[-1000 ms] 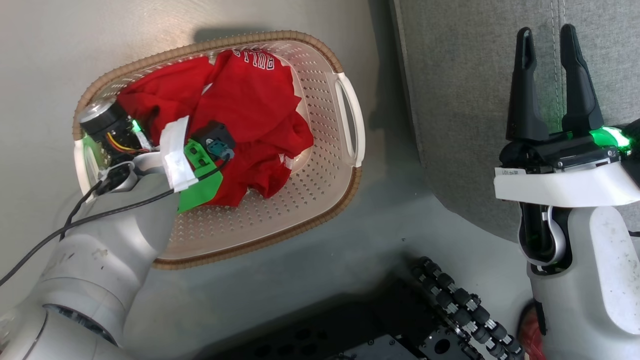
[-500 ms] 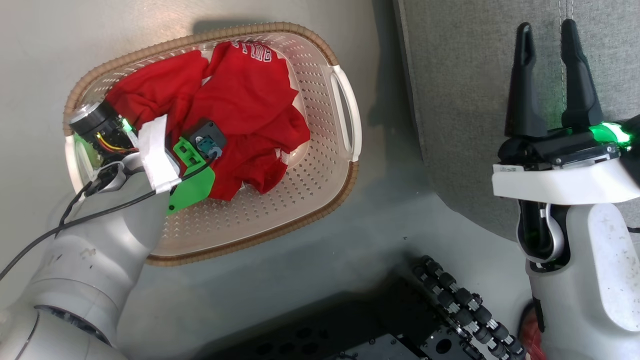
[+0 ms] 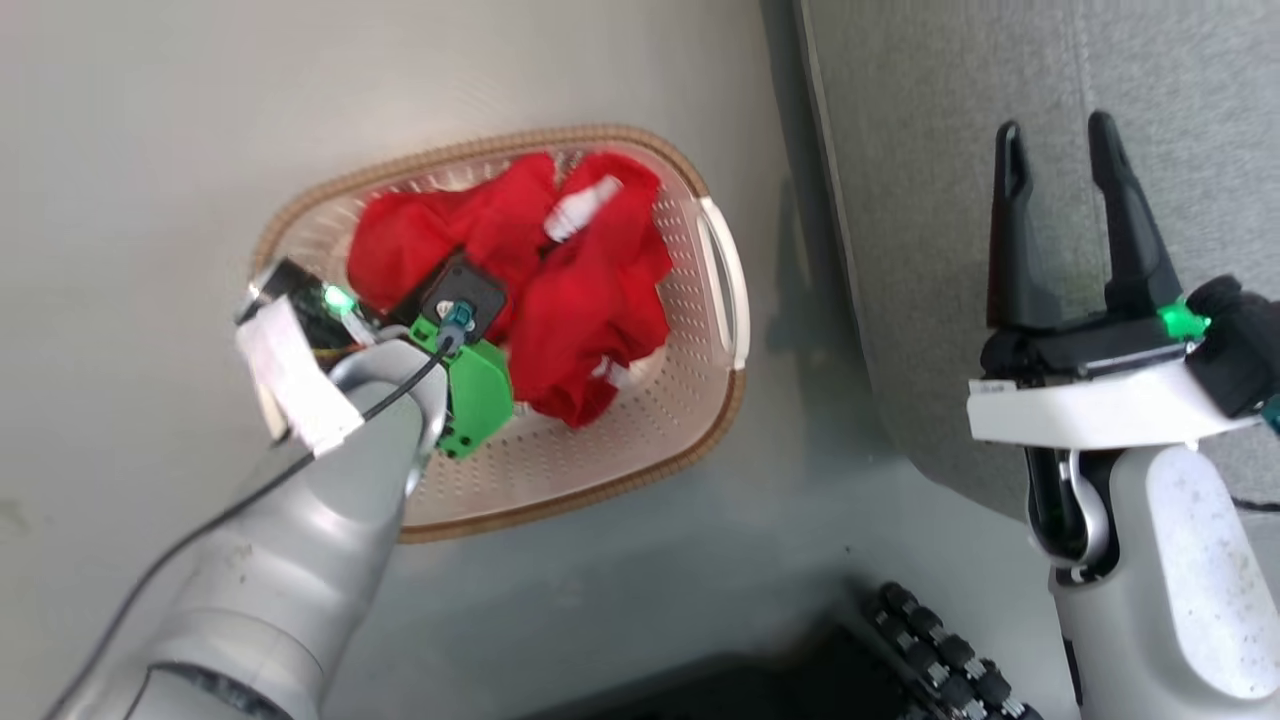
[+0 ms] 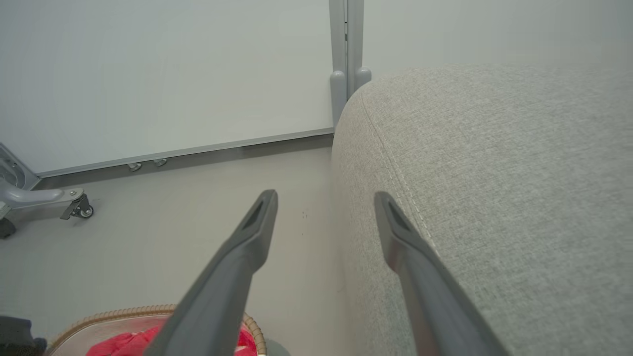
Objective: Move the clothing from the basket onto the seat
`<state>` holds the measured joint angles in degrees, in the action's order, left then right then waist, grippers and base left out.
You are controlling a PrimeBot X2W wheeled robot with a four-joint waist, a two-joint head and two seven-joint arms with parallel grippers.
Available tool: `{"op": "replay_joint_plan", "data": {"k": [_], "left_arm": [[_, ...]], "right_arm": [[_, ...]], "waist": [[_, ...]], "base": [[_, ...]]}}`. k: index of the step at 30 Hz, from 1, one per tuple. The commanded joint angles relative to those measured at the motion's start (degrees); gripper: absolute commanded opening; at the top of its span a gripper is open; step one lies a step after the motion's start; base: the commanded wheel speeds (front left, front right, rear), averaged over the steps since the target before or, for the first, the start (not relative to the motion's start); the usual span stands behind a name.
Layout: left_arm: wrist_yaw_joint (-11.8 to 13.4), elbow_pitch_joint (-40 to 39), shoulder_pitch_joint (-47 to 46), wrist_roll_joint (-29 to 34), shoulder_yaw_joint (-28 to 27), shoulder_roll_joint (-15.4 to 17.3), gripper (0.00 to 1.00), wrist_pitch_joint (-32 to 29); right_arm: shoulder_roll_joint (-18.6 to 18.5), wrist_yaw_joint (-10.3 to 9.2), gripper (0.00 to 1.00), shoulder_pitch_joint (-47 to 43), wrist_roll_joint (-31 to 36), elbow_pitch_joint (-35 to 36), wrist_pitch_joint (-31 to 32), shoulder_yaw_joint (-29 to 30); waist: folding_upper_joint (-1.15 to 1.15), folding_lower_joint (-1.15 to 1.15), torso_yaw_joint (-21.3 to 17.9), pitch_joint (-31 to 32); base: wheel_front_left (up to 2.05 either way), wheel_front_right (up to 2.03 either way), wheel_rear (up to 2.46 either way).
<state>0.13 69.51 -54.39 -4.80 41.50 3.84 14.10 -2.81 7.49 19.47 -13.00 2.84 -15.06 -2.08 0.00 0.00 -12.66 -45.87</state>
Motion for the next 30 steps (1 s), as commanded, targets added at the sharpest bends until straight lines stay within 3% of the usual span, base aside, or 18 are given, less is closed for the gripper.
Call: {"op": "replay_joint_plan", "data": {"k": [1, 10, 14, 30], "left_arm": [[-0.56, -1.13, 1.84, -1.72, -0.87, -0.45, 0.00, 0.65], [-2.47, -15.90, 14.23, -12.92, -7.68, -0.96, 0.00, 1.15], [-1.54, -24.65, 20.13, -15.41, -9.83, -0.94, 0.00, 1.12], [-1.71, -46.03, 32.96, -11.52, -14.22, -0.59, 0.00, 1.14]], "right_arm": [[-0.14, 0.00, 1.00, -1.55, 0.70, -0.45, -0.18, 0.22], [-0.60, 0.00, 1.00, -8.54, 3.95, -3.19, -0.18, -1.20], [-0.99, 0.00, 1.00, -12.12, 4.16, -4.03, -0.18, -1.65], [-2.90, 0.00, 1.00, -22.11, 3.33, -5.90, -0.18, -5.92]], "waist": [[0.00, 0.00, 3.35, 6.81], [0.00, 0.00, 7.47, 20.41], [0.00, 0.00, 9.07, 26.49], [0.00, 0.00, 9.98, 42.38]], "base": [[0.00, 0.00, 0.00], [0.00, 0.00, 0.00], [0.00, 0.00, 0.00], [0.00, 0.00, 0.00]]}}
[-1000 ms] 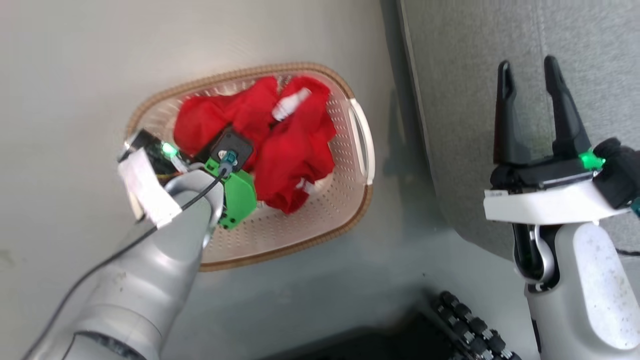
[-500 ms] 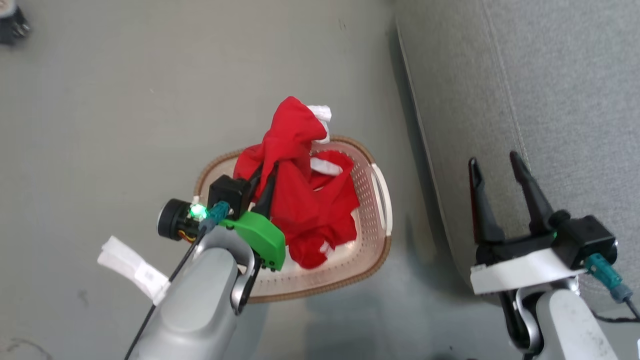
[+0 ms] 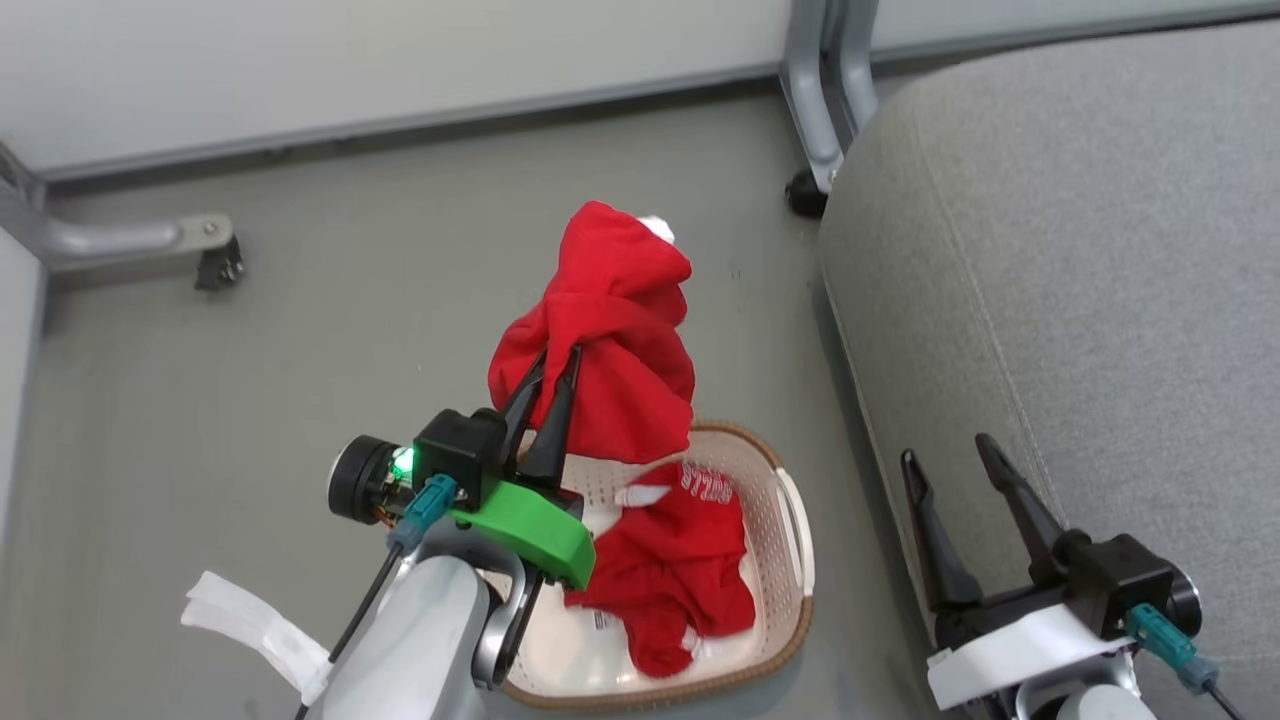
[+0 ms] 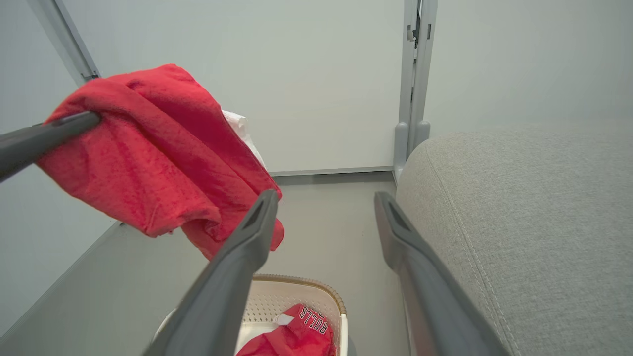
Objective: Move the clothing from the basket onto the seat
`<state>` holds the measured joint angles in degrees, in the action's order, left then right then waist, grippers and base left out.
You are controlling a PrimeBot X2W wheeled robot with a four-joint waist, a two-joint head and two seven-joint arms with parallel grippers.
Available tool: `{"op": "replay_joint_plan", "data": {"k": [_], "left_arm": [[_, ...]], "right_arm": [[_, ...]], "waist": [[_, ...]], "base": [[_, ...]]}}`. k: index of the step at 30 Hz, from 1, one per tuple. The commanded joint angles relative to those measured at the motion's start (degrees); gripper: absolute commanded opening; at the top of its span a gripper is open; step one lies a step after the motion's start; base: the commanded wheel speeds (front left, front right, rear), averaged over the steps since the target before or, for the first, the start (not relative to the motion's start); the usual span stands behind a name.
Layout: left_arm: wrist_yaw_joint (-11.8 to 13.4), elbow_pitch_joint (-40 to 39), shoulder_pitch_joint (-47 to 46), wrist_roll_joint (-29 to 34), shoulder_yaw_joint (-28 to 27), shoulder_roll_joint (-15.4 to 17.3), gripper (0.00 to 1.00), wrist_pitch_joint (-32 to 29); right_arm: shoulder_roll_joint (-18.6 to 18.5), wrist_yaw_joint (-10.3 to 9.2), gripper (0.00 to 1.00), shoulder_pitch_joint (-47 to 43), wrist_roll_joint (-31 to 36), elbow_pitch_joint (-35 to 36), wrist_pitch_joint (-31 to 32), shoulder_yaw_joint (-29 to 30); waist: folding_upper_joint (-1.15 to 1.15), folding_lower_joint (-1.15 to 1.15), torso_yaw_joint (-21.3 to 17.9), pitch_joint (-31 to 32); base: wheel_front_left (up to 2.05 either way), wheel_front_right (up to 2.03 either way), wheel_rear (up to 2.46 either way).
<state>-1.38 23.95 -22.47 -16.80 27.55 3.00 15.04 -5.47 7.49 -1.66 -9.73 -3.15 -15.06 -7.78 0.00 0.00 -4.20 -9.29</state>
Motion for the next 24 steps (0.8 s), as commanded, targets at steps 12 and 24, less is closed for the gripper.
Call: {"op": "replay_joint_plan", "data": {"k": [12, 24], "left_arm": [[-2.25, -4.55, -0.24, 1.48, 2.48, 0.14, 0.00, -0.99], [-3.95, -9.13, -4.35, -1.79, 10.15, -0.08, 0.00, -8.35]], "right_arm": [[-1.90, 0.00, 1.00, 0.95, -0.89, 1.03, -0.18, -8.03], [-2.28, 0.00, 1.00, 8.19, -0.57, -2.59, -0.19, -13.51]], "waist": [[0.00, 0.00, 0.68, 8.89], [0.00, 0.00, 0.32, 8.76]], "base": [[0.00, 0.00, 0.00], [0.00, 0.00, 0.00]]}}
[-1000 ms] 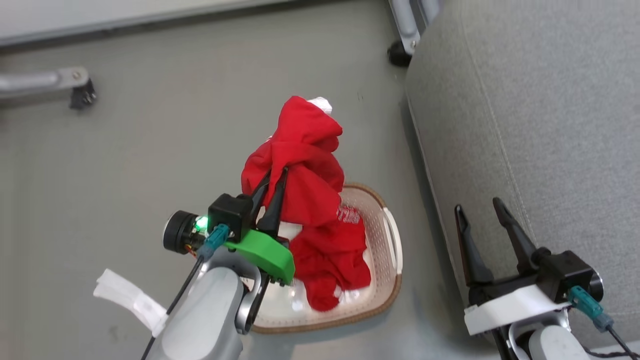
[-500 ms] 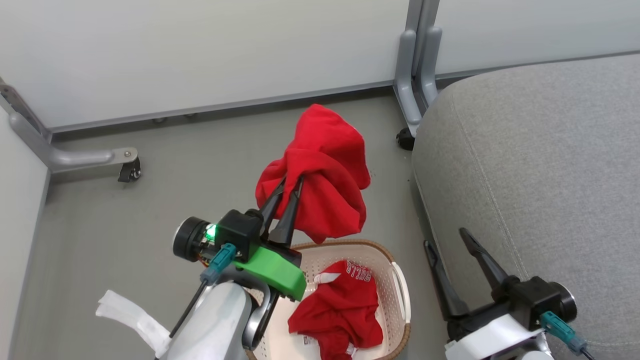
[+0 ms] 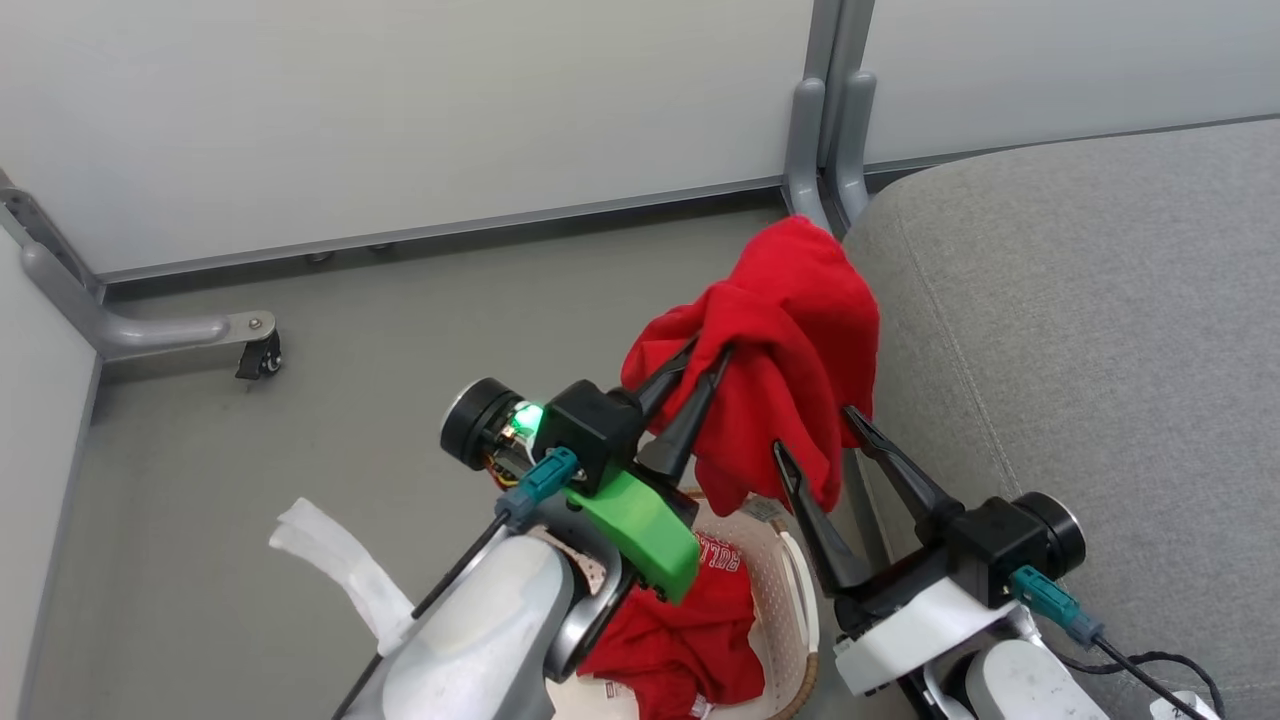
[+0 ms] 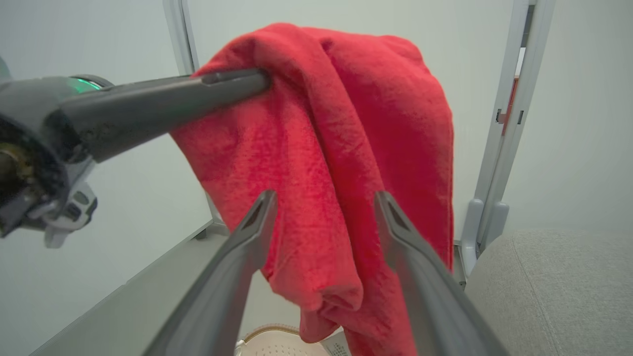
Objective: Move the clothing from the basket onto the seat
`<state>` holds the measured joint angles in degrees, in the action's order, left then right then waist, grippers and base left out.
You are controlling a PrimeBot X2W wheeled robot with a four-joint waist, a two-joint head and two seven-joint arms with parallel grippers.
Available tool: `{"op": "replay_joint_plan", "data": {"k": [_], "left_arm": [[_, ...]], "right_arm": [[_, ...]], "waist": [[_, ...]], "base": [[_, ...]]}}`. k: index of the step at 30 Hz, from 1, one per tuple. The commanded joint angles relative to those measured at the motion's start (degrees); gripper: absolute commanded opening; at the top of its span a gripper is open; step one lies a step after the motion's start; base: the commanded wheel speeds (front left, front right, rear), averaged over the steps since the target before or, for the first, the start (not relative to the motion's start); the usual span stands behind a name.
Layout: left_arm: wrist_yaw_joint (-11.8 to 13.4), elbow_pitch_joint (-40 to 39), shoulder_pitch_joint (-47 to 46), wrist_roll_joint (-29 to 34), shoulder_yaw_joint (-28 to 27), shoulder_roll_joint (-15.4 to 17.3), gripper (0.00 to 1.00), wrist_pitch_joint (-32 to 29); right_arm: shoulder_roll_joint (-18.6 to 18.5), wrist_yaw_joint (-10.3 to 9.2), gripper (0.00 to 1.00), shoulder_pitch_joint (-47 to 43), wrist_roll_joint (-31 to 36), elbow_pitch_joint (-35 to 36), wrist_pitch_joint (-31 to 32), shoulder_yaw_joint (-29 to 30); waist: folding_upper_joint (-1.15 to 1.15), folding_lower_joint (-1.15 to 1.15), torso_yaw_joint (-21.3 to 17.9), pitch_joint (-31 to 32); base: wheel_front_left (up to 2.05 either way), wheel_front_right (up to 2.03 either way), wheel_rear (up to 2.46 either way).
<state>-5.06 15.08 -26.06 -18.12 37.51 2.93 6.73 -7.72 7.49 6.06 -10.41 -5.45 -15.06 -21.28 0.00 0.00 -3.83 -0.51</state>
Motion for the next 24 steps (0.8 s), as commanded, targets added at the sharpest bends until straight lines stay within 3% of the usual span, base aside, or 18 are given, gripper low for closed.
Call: {"op": "replay_joint_plan", "data": {"k": [1, 8, 9, 10, 11, 24], "left_arm": [[-0.39, -0.90, -0.98, -1.36, 1.27, -0.02, 0.00, -0.79], [0.10, -3.40, -2.55, -4.14, 6.56, 0.00, 0.00, -4.67], [0.31, -3.53, -2.72, -4.50, 7.09, 0.02, 0.00, -5.00], [0.45, -3.59, -2.89, -4.91, 7.53, 0.01, 0.00, -5.37], [0.53, -3.61, -3.12, -5.07, 7.95, 0.01, 0.00, -5.56], [1.86, -1.46, -3.87, -6.52, 9.86, 0.00, 0.00, -5.05]], "right_arm": [[-0.01, 0.00, 1.00, 0.89, -0.02, -0.95, -0.18, -0.21], [0.17, 0.00, 1.00, 2.85, -1.23, -4.46, -0.18, -1.13], [0.14, 0.00, 0.95, 3.08, -1.18, -4.71, -0.18, -1.17], [0.24, 0.00, 0.25, 3.28, -1.01, -4.62, -0.18, -0.85], [0.28, 0.00, 0.00, 3.11, -1.26, -4.76, -0.18, -0.91], [-0.47, 0.00, 0.00, 1.49, -2.31, -3.82, -0.18, -0.92]], "waist": [[0.00, 0.00, -0.13, -0.02], [0.00, 0.00, -0.59, -0.30], [0.00, 0.00, -0.63, -0.36], [0.00, 0.00, -0.63, -0.41], [0.00, 0.00, -0.61, -0.47], [0.00, 0.00, -1.02, -0.46]], "base": [[0.00, 0.00, 0.00], [0.00, 0.00, 0.00], [0.00, 0.00, 0.00], [0.00, 0.00, 0.00], [0.00, 0.00, 0.00], [0.00, 0.00, 0.00]]}}
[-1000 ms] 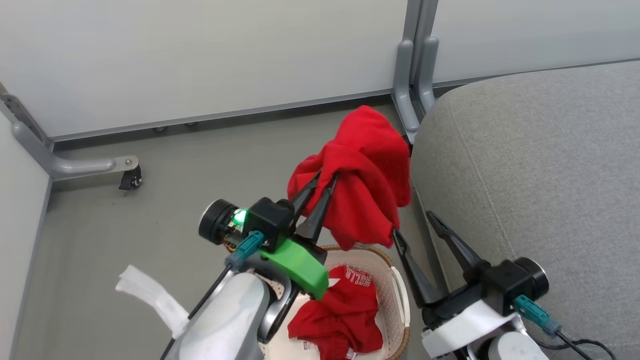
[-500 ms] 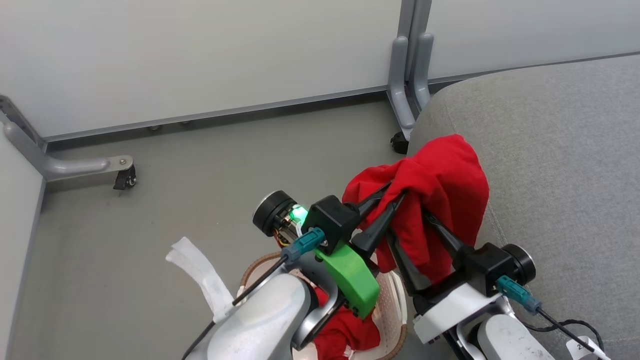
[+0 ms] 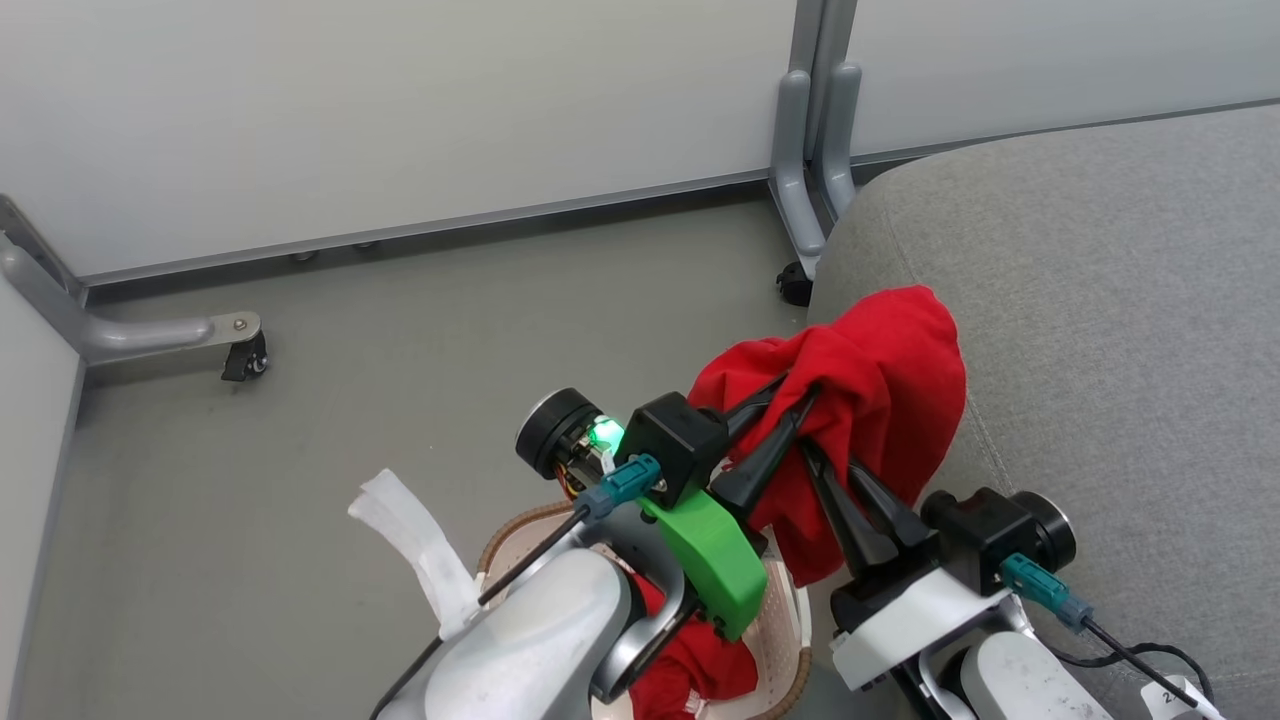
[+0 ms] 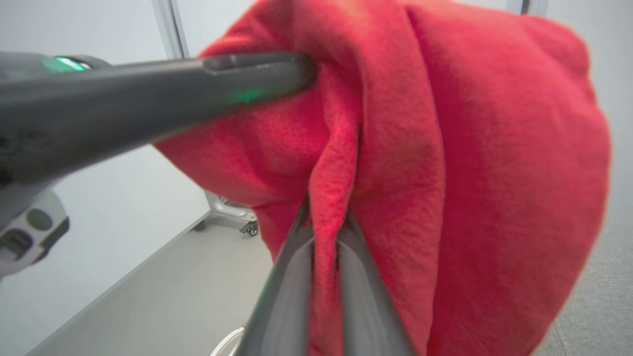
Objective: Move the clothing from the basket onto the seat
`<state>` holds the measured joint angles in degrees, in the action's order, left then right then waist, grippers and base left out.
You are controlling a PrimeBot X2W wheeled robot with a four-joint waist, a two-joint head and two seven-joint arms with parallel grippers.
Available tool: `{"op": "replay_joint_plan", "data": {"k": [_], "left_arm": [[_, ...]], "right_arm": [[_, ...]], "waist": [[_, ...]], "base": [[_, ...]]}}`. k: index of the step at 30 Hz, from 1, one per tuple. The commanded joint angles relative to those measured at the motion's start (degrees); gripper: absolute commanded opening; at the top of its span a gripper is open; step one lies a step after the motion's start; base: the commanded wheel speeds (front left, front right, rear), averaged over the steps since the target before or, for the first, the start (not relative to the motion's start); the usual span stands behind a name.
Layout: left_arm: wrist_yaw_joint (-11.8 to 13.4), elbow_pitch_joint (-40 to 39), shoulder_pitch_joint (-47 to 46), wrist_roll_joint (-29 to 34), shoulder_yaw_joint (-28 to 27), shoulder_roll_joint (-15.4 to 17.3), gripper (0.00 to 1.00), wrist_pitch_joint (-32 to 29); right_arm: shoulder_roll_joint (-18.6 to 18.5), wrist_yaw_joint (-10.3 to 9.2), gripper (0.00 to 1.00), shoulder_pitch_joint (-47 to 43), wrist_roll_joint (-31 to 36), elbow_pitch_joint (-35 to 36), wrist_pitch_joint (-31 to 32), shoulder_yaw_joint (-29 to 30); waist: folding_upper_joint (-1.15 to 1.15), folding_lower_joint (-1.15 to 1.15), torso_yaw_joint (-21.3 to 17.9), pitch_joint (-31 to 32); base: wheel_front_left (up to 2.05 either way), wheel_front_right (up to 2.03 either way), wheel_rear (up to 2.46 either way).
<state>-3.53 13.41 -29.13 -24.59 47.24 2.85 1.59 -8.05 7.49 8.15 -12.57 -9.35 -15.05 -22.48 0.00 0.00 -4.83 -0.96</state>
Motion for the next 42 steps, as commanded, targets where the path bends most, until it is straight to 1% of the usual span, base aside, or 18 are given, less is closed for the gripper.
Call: {"op": "replay_joint_plan", "data": {"k": [1, 13, 14, 15, 16, 19, 26, 35, 38, 42], "left_arm": [[0.46, 0.34, -0.88, -0.15, 0.19, 0.08, 0.00, 0.17], [1.46, 1.43, -1.55, -0.64, 1.17, 0.08, 0.00, 1.00], [1.64, 1.51, -1.68, -0.67, 1.08, 0.08, 0.10, 1.17], [1.68, 1.54, -1.78, -0.71, 1.02, 0.08, 0.66, 1.27], [1.68, 1.55, -1.82, -0.92, 0.98, 0.08, 1.00, 1.49], [1.59, 1.65, -1.45, -1.70, 0.58, 0.25, 1.00, 2.12], [2.69, 2.47, -0.87, -1.56, -0.34, 1.52, 1.00, 3.73], [6.13, 2.03, 2.11, -2.21, -3.07, 4.09, 1.00, 6.23], [7.51, 1.72, 3.55, -1.79, -3.96, 5.63, 1.00, 7.10], [8.17, 1.67, 5.24, -2.24, -4.79, 7.28, 1.00, 8.19]], "right_arm": [[-0.07, 0.00, 0.00, -0.61, -0.09, 0.07, -0.20, 0.42], [-0.09, 0.00, 0.00, -0.96, 0.17, 0.37, -0.19, 0.36], [-0.12, 0.00, 0.00, -0.99, 0.14, 0.41, -0.19, 0.40], [-0.13, 0.00, 0.00, -1.00, 0.15, 0.44, -0.19, 0.48], [-0.16, 0.00, 0.00, -1.07, 0.11, 0.46, -0.19, 0.71], [0.02, 0.00, 0.00, -1.15, 0.13, 0.57, -0.20, 1.49], [0.12, 0.00, 0.00, -1.61, 0.57, 1.05, -0.20, 3.86], [0.27, 0.00, 0.00, -2.08, 1.55, 3.06, -0.20, 7.53], [0.34, 0.00, 0.00, -2.31, 2.21, 4.61, -0.20, 8.93], [0.80, 0.00, 0.00, -3.31, 2.66, 6.83, -0.20, 11.69]], "waist": [[0.00, 0.00, -0.04, -0.04], [0.00, 0.00, -0.11, -0.48], [0.00, 0.00, -0.13, -0.55], [0.00, 0.00, -0.15, -0.62], [0.00, 0.00, -0.18, -0.72], [0.00, 0.00, -0.33, -0.96], [0.00, 0.00, -0.73, -1.81], [0.00, 0.00, -1.93, -3.23], [0.00, 0.00, -2.91, -3.48], [0.00, 0.00, -4.71, -3.90]], "base": [[0.00, 0.00, 0.00], [0.00, 0.00, 0.00], [0.00, 0.00, 0.00], [0.00, 0.00, 0.00], [0.00, 0.00, 0.00], [0.00, 0.00, 0.00], [0.00, 0.00, 0.00], [0.00, 0.00, 0.00], [0.00, 0.00, 0.00], [0.00, 0.00, 0.00]]}}
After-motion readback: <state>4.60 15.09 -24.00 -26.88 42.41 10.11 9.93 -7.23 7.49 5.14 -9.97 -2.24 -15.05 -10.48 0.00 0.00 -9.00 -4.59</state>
